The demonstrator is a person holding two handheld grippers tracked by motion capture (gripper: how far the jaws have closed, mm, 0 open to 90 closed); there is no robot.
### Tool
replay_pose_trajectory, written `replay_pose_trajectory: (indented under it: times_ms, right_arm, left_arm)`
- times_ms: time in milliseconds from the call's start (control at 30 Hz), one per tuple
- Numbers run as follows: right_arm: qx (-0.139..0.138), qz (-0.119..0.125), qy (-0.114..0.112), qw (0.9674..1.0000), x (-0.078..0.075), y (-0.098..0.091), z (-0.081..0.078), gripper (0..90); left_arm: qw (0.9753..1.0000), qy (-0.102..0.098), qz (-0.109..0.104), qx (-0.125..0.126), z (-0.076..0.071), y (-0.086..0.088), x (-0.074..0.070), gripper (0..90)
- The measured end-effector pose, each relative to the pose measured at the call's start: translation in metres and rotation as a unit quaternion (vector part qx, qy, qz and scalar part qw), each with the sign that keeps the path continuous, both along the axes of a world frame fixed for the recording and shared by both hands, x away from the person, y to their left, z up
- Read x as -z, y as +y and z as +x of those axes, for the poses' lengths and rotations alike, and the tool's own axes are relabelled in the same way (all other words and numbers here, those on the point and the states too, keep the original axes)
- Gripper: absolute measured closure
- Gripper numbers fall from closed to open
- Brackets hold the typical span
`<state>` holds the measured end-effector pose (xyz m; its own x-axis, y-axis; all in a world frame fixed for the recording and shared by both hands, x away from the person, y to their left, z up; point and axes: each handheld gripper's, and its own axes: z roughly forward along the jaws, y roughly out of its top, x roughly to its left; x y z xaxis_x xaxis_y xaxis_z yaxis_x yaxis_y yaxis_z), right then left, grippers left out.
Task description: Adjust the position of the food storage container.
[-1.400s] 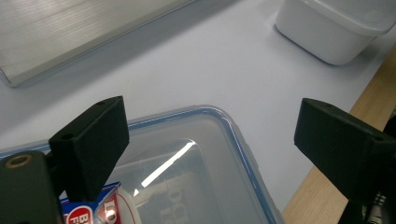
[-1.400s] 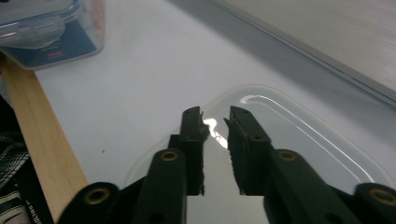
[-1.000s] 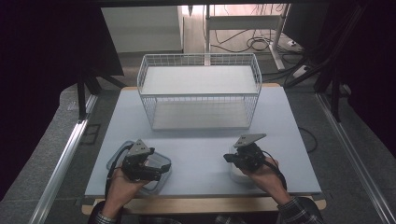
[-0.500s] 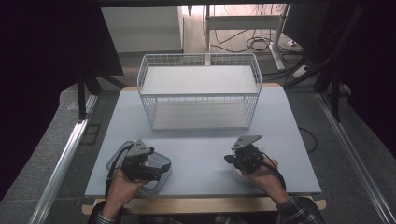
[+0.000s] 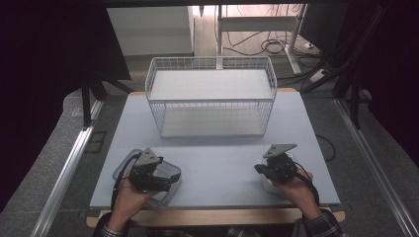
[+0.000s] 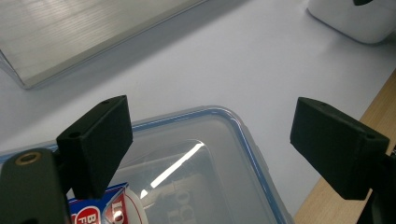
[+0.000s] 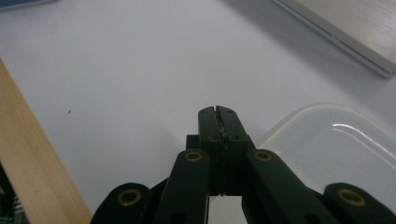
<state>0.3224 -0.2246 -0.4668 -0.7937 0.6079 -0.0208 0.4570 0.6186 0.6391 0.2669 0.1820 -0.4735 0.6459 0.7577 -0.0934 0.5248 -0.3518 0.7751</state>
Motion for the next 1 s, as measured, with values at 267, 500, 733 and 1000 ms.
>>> replay_pose_trajectory:
  times_ms: [267,500,733,1000]
  right_arm:
    - [0.009,0.002,0.012,0.9999,-0.003,-0.014,-0.016,89.4]
    - [0.040,0.007,0.010,0.9991,-0.005,-0.039,-0.020,89.4]
    - [0.076,0.007,0.003,0.9971,-0.002,-0.059,-0.006,89.4]
    - [0.096,0.018,-0.002,0.9952,0.001,-0.069,0.011,89.4]
  left_arm:
    - [1.0000,-0.001,0.005,-0.003,0.000,0.000,0.000,13.4]
    - [0.9999,-0.002,0.010,-0.004,0.000,-0.002,0.000,13.8]
    - [0.9999,0.001,0.010,-0.004,0.002,0.001,0.000,17.0]
    - [0.9998,0.005,0.018,0.006,0.004,0.000,0.000,17.8]
